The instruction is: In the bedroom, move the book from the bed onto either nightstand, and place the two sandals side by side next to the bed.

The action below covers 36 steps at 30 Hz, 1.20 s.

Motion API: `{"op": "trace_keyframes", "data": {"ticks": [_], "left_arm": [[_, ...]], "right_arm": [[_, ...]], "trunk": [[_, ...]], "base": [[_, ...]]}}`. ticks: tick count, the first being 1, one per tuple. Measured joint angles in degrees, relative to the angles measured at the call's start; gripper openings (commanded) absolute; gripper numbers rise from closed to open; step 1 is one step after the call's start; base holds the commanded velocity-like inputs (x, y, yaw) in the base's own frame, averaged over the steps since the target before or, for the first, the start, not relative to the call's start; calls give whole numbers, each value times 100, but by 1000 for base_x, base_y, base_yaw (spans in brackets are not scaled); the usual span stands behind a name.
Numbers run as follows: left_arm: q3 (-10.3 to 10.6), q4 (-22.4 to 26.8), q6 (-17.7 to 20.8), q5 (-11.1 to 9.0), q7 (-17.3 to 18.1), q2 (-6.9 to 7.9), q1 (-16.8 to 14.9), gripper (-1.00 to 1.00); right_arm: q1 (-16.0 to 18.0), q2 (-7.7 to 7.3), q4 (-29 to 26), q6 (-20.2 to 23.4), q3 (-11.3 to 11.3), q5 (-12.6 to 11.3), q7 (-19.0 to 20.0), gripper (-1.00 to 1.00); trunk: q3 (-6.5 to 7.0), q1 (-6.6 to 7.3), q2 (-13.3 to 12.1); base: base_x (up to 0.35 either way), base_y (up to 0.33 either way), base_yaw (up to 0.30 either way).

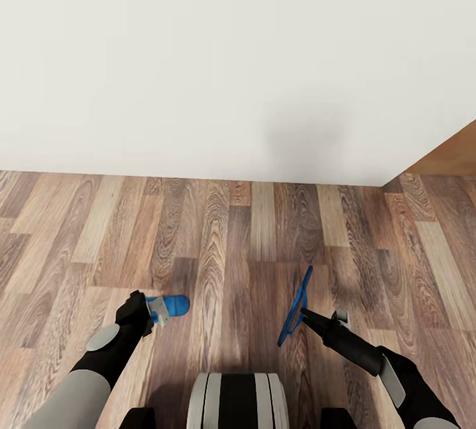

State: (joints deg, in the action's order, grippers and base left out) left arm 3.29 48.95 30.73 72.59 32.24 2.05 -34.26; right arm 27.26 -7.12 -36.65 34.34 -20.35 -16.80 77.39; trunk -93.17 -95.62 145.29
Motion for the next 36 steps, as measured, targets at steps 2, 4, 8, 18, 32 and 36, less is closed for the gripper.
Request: {"op": "trace_keyframes", "data": {"ticks": [2,4,8,18,32,36], "left_arm": [[0,1,-2,0,0,-3,0,100],[3,1,-1,0,0,-6,0,100],[4,1,-4,0,0,-26,0,100],[9,-9,-6,0,-1,-70,0,100],[9,-16,-5,0,0,-79,0,100],[9,-16,-5,0,0,-79,0,100]], "right_arm": [[1,0,0,0,0,0,0,-100],[0,0,1,0,0,0,0,-100],[2,0,1,0,0,-1,0,-100],[3,0,0,1,-1,0,0,-100],[1,0,0,0,-6,-1,0,-100],[-2,0,0,0,-5,-1,0,-100]], "trunk": [[0,-1,0],[0,-2,0],[0,-3,0],[0,-2,0],[0,-3,0],[0,-3,0]], "base": [[122,0,0],[50,0,0],[15,0,0],[18,-19,0],[25,-30,0],[0,0,0]]}}
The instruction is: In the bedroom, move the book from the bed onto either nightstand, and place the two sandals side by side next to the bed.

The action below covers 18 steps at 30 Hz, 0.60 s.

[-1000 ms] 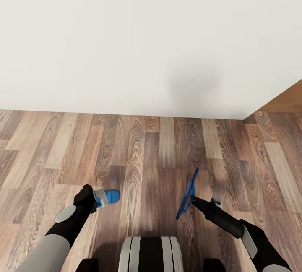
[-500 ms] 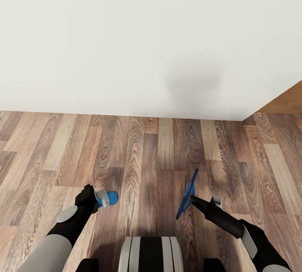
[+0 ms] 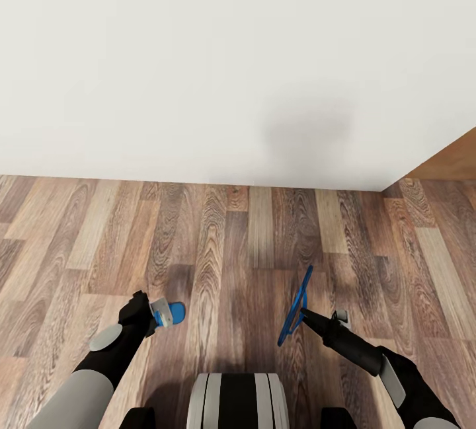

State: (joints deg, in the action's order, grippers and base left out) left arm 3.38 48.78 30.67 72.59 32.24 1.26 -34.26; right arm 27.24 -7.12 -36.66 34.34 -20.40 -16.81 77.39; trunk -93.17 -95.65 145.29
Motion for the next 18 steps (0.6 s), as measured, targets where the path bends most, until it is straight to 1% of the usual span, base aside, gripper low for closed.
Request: {"op": "trace_keyframes", "data": {"ticks": [5,9,14,18], "left_arm": [[0,0,0,0,0,0,0,100],[0,0,0,-1,0,0,0,100],[0,0,0,0,0,0,0,100],[0,0,0,-1,0,0,0,100]], "right_arm": [[1,-2,0,0,3,0,0,-100],[1,-3,1,-2,3,3,0,-100],[3,-5,0,0,3,-1,0,-100],[3,-5,0,-1,5,2,0,-100]], "trunk": [[0,0,0],[-88,-11,5],[-89,-10,5],[-177,-21,10]], "base": [[0,0,0],[0,0,0],[0,0,0],[0,0,0]]}}
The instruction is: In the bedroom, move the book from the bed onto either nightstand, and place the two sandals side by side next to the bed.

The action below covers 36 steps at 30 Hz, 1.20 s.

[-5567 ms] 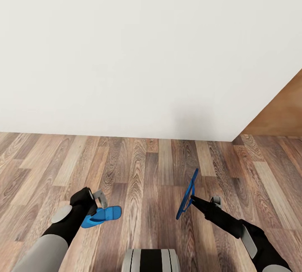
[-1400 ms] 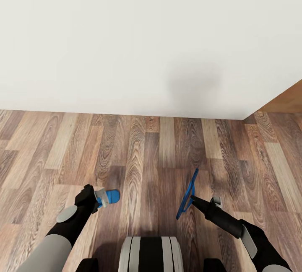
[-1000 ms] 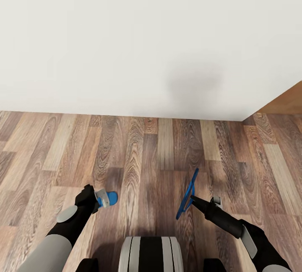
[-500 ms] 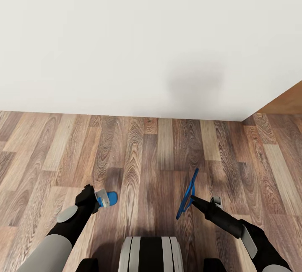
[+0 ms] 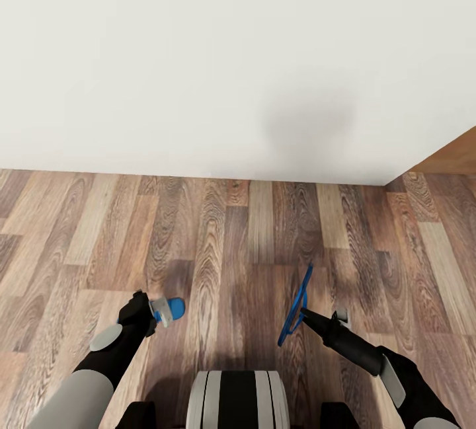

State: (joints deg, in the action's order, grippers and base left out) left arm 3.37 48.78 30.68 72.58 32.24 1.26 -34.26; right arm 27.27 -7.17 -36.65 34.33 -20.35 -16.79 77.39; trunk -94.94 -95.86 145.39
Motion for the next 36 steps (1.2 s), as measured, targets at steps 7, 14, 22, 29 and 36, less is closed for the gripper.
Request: {"op": "trace_keyframes", "data": {"ticks": [7,14,22,29,36], "left_arm": [[0,2,0,1,0,0,0,100],[0,6,0,0,0,0,0,100],[0,8,0,1,0,0,0,100],[0,9,0,0,0,0,0,100],[0,9,0,1,0,0,0,100]], "right_arm": [[-1,2,0,1,-2,-2,0,-100],[-1,5,0,0,1,0,0,-100],[-2,5,-1,1,0,-2,0,-100],[-4,3,0,0,1,0,0,-100],[-2,0,0,1,0,-2,0,-100]], "trunk": [[-23,-2,2],[-44,-5,3],[-67,-7,4],[-155,-18,9],[-178,-20,11]], "base": [[0,0,0],[0,0,0],[0,0,0],[0,0,0],[0,0,0]]}}
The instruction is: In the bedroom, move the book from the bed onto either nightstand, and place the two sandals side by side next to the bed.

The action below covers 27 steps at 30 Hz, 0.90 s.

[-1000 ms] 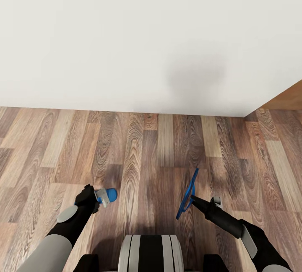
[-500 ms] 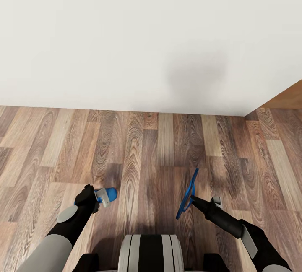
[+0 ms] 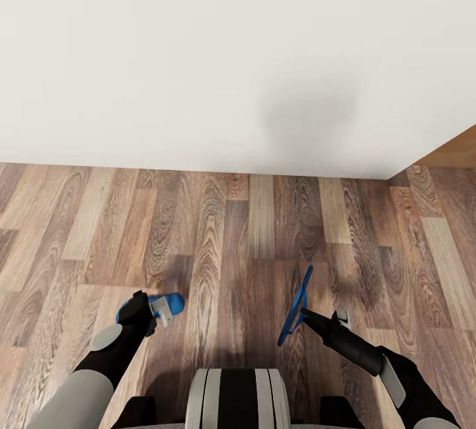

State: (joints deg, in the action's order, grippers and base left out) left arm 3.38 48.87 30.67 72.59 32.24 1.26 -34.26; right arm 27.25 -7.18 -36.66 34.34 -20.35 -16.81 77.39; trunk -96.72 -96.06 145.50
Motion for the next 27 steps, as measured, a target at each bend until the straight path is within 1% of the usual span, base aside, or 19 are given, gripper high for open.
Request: {"op": "trace_keyframes", "data": {"ticks": [6,9,23,26,27], "left_arm": [[0,-2,0,0,0,0,0,100],[0,-2,2,-1,0,0,0,100],[0,-5,5,0,0,0,0,100],[0,-3,8,-1,0,0,0,100],[0,-2,7,0,0,0,0,100]], "right_arm": [[1,2,0,0,-2,-2,0,-100],[-1,1,0,-1,-1,1,0,-100],[1,1,0,0,0,-2,0,-100],[3,4,0,-1,1,2,0,-100],[3,4,0,0,0,-2,0,-100]], "trunk": [[0,0,0],[-66,-8,4],[-66,-8,4],[-132,-16,8],[-133,-15,8]], "base": [[0,0,0],[0,0,0],[0,0,0],[0,0,0],[0,0,0]]}}
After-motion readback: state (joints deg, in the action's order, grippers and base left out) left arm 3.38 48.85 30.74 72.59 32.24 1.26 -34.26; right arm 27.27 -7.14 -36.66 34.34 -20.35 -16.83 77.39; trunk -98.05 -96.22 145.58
